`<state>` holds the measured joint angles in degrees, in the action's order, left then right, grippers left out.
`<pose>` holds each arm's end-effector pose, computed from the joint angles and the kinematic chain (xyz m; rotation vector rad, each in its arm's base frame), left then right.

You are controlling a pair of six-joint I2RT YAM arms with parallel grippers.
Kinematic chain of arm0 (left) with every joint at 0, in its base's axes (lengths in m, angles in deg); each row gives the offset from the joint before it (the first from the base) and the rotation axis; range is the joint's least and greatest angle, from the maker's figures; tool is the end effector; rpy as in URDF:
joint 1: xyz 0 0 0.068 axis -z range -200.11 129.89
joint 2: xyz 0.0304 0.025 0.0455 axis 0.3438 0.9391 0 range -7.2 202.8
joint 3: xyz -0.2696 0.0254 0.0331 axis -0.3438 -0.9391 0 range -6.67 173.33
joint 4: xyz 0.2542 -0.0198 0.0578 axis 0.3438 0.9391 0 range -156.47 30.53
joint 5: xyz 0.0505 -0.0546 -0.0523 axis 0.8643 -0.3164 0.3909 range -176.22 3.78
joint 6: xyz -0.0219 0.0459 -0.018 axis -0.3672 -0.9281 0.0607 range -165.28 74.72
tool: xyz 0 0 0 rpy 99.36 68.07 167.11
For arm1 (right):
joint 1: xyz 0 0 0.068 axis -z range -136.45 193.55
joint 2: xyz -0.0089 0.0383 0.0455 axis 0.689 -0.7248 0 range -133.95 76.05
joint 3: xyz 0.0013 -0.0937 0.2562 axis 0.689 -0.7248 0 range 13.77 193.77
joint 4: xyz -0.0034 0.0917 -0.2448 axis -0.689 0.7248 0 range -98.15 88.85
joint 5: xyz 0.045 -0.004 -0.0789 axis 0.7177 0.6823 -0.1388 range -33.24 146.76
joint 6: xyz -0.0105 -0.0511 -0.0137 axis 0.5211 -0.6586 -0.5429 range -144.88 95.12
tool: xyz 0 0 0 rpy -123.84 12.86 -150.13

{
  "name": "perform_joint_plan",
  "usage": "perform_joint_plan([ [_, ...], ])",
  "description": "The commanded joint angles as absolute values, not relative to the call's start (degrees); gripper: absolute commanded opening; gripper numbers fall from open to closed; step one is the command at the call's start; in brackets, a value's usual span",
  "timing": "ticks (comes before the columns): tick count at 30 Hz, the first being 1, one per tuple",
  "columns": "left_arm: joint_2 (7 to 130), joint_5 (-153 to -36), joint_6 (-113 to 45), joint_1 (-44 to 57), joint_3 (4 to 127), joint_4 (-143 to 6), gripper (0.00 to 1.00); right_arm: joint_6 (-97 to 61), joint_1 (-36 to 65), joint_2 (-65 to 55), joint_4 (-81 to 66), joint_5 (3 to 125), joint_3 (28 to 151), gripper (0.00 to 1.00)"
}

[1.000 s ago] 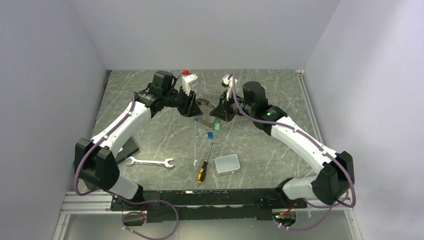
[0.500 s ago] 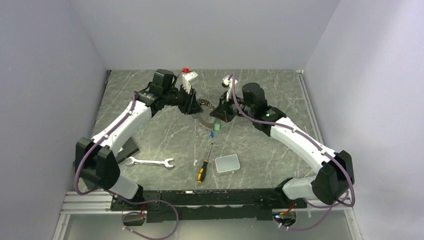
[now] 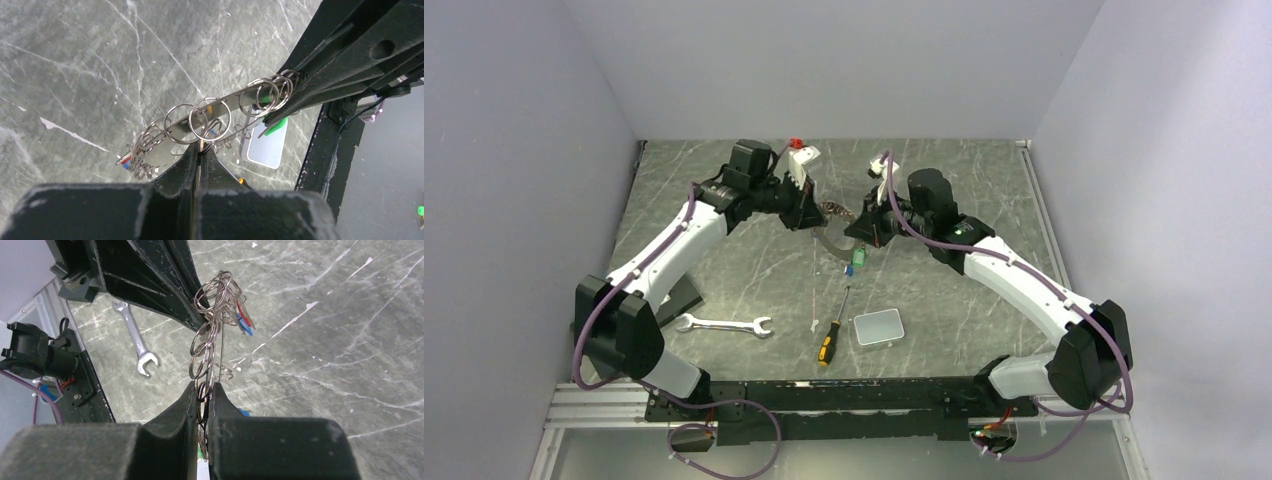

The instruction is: Remove the keys from the keyring

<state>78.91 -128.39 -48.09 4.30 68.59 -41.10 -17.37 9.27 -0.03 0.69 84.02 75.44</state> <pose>0.2951 -0.1602 0.3304 0.9149 1.9915 -1.0190 0.2435 0.1857 0.3251 -0.7837 1.8957 0.9348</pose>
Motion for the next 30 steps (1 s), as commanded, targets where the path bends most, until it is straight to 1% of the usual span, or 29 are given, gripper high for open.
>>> perform_joint_plan([
  [1, 76.08, -129.86, -53.66, 4.37, 71.84, -35.78, 0.0, -17.85, 10.8, 2.07, -3.91, 83.4, 74.27, 0.0],
  [5, 73.86, -130.42, -56.97, 4.33, 71.12, -31.24, 0.0, -19.85, 11.26, 3.06, -4.22, 83.39, 72.36, 0.0],
  [11, 72.62, -131.05, -58.32, 3.76, 70.89, -29.4, 0.0, -23.71, 11.24, 3.83, -4.31, 86.96, 70.16, 0.0],
  [15, 72.79, -128.74, -60.71, 3.71, 72.18, -27.57, 0.0, -26.31, 11.21, 4.58, -3.09, 90.86, 69.69, 0.0],
  [20, 72.94, -129.56, -62.8, 3.71, 72.64, -26.56, 0.0, -27.06, 11.27, 5.28, -2.98, 92.05, 69.06, 0.0],
  [21, 73.03, -130.25, -63.05, 3.71, 72.83, -26.3, 0.0, -27.22, 11.23, 5.27, -2.73, 92.38, 69.06, 0.06],
  [22, 73.11, -130.8, -63.17, 3.71, 72.97, -26.11, 0.0, -27.56, 11.24, 5.29, -2.54, 92.82, 69.0, 0.09],
  [25, 73.27, -131.98, -63.68, 3.76, 73.72, -25.63, 0.0, -28.25, 11.21, 5.55, -2.11, 94.14, 68.82, 0.12],
  [27, 73.38, -132.3, -64.26, 3.73, 74.41, -25.02, 0.0, -28.81, 11.21, 5.48, -1.94, 95.63, 68.67, 0.2],
  [30, 73.68, -133.46, -65.4, 3.8, 75.7, -23.98, 0.0, -29.76, 11.24, 5.4, -1.78, 97.82, 68.28, 0.29],
])
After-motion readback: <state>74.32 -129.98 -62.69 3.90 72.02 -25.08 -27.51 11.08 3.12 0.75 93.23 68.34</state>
